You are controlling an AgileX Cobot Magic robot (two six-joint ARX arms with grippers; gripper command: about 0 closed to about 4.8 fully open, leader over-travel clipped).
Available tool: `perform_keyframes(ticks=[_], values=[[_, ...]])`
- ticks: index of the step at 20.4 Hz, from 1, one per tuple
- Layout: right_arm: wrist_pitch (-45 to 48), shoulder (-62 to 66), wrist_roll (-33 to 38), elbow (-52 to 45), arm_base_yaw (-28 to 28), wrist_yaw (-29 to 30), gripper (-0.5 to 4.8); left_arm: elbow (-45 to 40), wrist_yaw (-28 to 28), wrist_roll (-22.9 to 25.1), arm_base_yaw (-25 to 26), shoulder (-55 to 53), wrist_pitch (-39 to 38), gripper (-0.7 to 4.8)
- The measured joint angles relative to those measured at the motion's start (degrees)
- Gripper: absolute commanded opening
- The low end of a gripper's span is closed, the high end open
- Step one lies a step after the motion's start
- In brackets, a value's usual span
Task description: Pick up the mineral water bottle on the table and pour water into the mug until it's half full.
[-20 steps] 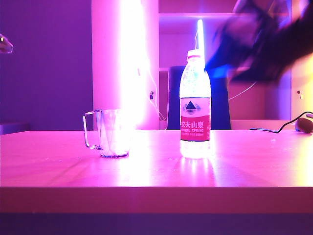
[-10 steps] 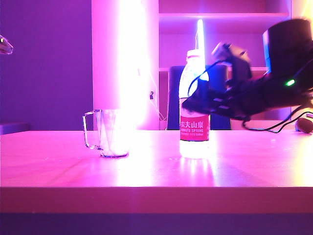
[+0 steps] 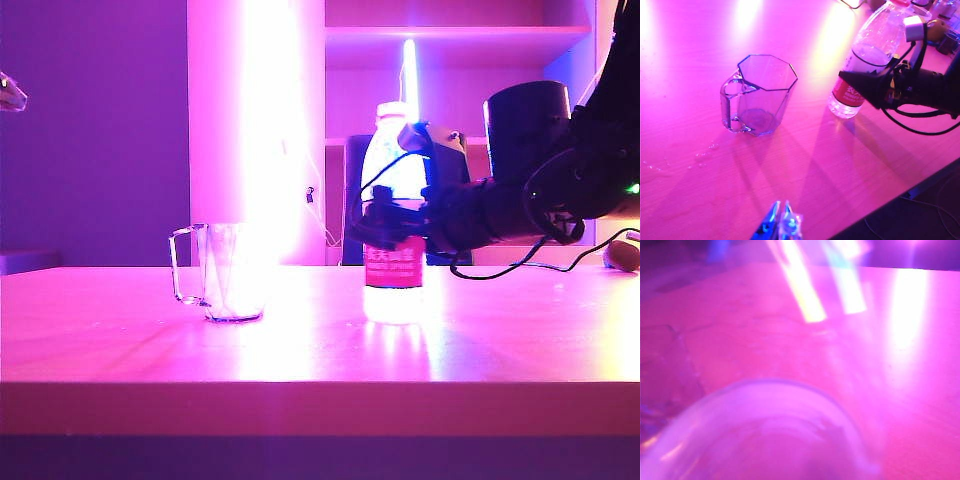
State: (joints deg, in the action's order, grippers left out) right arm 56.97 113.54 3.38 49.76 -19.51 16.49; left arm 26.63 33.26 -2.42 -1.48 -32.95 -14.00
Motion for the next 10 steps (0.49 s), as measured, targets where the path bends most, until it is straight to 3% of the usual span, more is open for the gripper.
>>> perform_keyframes(ticks=[2, 6, 8, 10], values=[[-1.2, -0.6, -0.9, 0.1, 0.0, -0.2, 2.38, 0.0, 0.0, 0.0, 0.0, 0.0, 0.0, -0.05], [-16.8, -7.0, -8.4, 1.6, -0.2, -1.8, 2.40, 0.0, 0.0, 0.0, 0.0, 0.0, 0.0, -0.05], [-29.7, -10.6, -13.8, 6.9, -0.8, -4.7, 2.43, 0.0, 0.0, 0.0, 0.0, 0.0, 0.0, -0.05], [-40.8, -12.1, -21.9, 15.0, -3.3, -11.9, 2.43, 0.0, 0.0, 0.0, 0.0, 0.0, 0.0, -0.05]])
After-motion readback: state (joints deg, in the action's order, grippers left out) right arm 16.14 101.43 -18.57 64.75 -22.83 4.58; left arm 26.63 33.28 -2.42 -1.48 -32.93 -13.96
